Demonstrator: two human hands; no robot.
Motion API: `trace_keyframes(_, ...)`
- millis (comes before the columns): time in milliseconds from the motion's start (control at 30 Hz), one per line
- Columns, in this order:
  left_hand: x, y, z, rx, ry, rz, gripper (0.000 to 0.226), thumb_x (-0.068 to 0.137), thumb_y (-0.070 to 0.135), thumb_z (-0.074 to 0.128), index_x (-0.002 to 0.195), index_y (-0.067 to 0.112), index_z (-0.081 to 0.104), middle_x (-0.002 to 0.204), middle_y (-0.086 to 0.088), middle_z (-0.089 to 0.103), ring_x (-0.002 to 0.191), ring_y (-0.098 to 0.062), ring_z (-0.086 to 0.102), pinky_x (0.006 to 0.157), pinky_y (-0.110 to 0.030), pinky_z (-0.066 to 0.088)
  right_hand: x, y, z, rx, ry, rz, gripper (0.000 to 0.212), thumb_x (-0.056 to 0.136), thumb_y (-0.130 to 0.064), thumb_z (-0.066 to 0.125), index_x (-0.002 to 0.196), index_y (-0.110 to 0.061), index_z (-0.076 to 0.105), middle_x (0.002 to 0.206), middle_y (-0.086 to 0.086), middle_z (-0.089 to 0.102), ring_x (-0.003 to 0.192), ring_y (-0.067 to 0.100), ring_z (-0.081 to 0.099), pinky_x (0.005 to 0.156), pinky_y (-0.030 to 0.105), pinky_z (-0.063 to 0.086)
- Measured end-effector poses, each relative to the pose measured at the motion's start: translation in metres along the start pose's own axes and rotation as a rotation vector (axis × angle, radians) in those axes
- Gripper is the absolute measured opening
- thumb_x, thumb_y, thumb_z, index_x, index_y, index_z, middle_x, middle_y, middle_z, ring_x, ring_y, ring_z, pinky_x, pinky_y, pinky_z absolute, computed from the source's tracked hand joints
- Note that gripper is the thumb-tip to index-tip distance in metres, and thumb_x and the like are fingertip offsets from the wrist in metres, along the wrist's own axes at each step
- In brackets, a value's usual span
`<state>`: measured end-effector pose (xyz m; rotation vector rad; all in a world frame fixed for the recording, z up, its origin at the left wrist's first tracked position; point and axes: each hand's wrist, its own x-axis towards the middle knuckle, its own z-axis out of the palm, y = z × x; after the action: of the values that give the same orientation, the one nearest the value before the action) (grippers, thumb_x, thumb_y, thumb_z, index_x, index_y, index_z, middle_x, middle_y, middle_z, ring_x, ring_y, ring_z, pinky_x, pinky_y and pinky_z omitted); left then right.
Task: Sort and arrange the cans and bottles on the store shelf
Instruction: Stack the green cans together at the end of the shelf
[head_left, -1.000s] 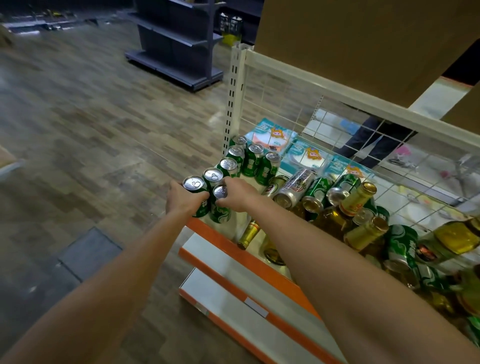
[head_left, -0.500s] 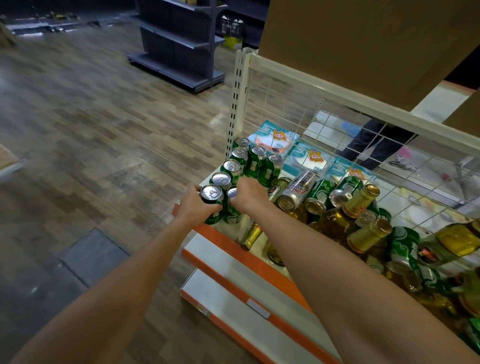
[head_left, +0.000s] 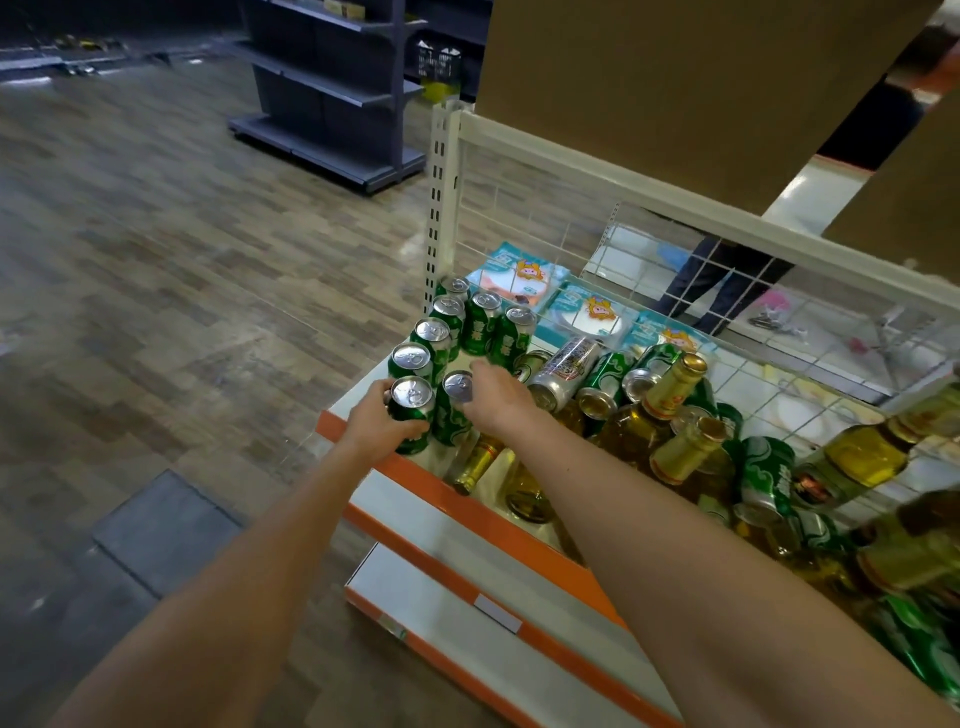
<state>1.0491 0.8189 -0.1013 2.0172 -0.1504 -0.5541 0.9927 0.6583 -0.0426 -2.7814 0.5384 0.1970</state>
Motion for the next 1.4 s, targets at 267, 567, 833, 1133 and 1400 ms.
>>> trace_keyframes(267, -0.017, 0.057, -0.014, 0.261, 0.004, 0.079, 0.049, 0.075, 0.037, 0.079, 0.113, 0.021, 0.052, 0.117, 0.004, 0.059, 0.106, -0.016, 0.054, 0.091, -0.032, 0.044, -0.036, 0.010, -0.041, -0.028, 0.013, -0.032, 0.024, 0.094, -0.023, 0.059, 0.115, -0.010, 0.059, 0.111, 0.009, 0.062, 0.092, 0.025, 0.060, 0.070, 0.035, 0.047)
trace_keyframes(567, -0.117, 0.220, 0.020, 0.753, -0.055, 0.375, 0.053, 0.088, 0.027, 0.072, 0.131, 0.003, 0.055, 0.130, -0.017, 0.059, 0.116, -0.032, 0.056, 0.098, -0.036, 0.044, -0.132, 0.056, -0.152, -0.065, 0.245, -0.028, 0.029, 0.091, -0.026, 0.057, 0.116, -0.013, 0.064, 0.120, 0.013, 0.064, 0.110, 0.033, 0.060, 0.079, 0.035, 0.045)
trace_keyframes(833, -0.280, 0.300, 0.155, 0.944, -0.161, 0.690, 0.058, 0.091, 0.038, 0.067, 0.139, 0.009, 0.051, 0.140, -0.013, 0.055, 0.125, -0.029, 0.053, 0.102, -0.036, 0.040, -0.305, 0.171, -0.206, -0.054, 0.368, 0.105, 0.042, 0.096, -0.035, 0.057, 0.132, -0.013, 0.057, 0.133, 0.010, 0.059, 0.119, 0.030, 0.056, 0.091, 0.039, 0.048)
trace_keyframes(1133, -0.459, 0.332, 0.361, 0.993, -0.457, 0.990, 0.040, 0.089, 0.036, 0.067, 0.118, 0.007, 0.065, 0.115, -0.012, 0.067, 0.100, -0.029, 0.062, 0.086, -0.038, 0.049, -0.524, 0.365, -0.219, -0.011, 0.352, 0.512, 0.043, 0.094, -0.033, 0.060, 0.130, -0.011, 0.054, 0.121, 0.010, 0.063, 0.107, 0.032, 0.061, 0.081, 0.037, 0.049)
trace_keyframes(1400, -0.603, 0.339, 0.540, 1.077, -0.714, 1.241, 0.055, 0.091, 0.039, 0.065, 0.137, 0.013, 0.053, 0.140, -0.009, 0.052, 0.124, -0.027, 0.051, 0.098, -0.033, 0.042, -0.726, 0.498, -0.188, 0.101, 0.431, 0.881, 0.016, 0.094, -0.027, 0.056, 0.090, -0.012, 0.054, 0.087, 0.008, 0.058, 0.087, 0.030, 0.059, 0.065, 0.032, 0.041)
